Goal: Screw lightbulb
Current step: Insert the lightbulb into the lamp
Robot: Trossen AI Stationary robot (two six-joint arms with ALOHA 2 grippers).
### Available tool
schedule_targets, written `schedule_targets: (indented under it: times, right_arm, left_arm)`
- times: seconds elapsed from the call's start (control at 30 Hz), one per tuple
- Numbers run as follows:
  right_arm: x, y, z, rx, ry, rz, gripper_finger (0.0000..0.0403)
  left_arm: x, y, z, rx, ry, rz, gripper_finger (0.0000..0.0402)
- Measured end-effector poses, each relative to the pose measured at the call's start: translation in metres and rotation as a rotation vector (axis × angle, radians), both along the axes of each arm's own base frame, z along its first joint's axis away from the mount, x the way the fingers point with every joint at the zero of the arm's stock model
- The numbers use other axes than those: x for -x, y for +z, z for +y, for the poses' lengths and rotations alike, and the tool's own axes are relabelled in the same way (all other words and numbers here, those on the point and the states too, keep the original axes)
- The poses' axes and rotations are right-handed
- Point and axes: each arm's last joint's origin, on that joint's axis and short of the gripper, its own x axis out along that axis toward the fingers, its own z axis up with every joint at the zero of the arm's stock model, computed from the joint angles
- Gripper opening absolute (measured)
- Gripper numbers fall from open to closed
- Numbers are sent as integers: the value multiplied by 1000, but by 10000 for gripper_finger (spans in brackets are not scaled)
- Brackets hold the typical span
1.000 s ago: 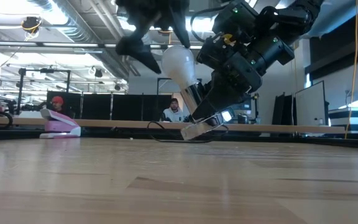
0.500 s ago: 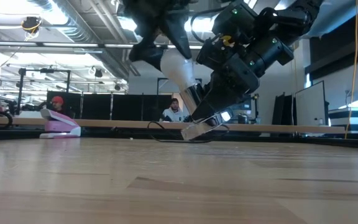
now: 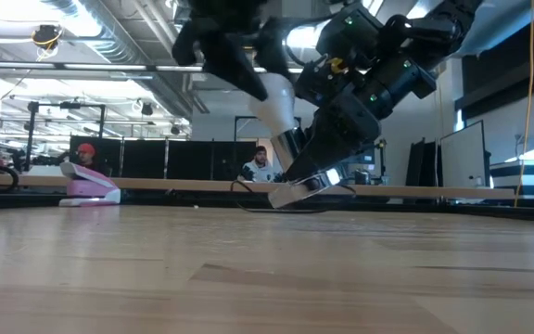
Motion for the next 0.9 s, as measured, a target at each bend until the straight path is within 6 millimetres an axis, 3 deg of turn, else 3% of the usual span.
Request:
schedule_targets:
  times: [0.2, 0.33, 0.6, 0.77, 0.9]
  right_arm:
    - [0, 0, 0, -11, -13, 1, 180]
    - [0, 0, 0, -11, -12, 1, 180]
    - [-1, 1, 2, -10, 8, -10, 180]
    - [-1, 2, 2, -8, 9, -11, 180]
    - [-1, 1, 2, -9, 10, -5, 180]
  left_arm:
    - [-2, 1, -8, -380, -460, 50, 267]
    - [-2, 1, -12, -455, -564, 64, 265]
    - [1, 4, -36, -352, -382, 23, 268]
    - [10, 18, -58, -421, -255, -29, 268]
    - [19, 30, -68, -358, -69, -103, 269]
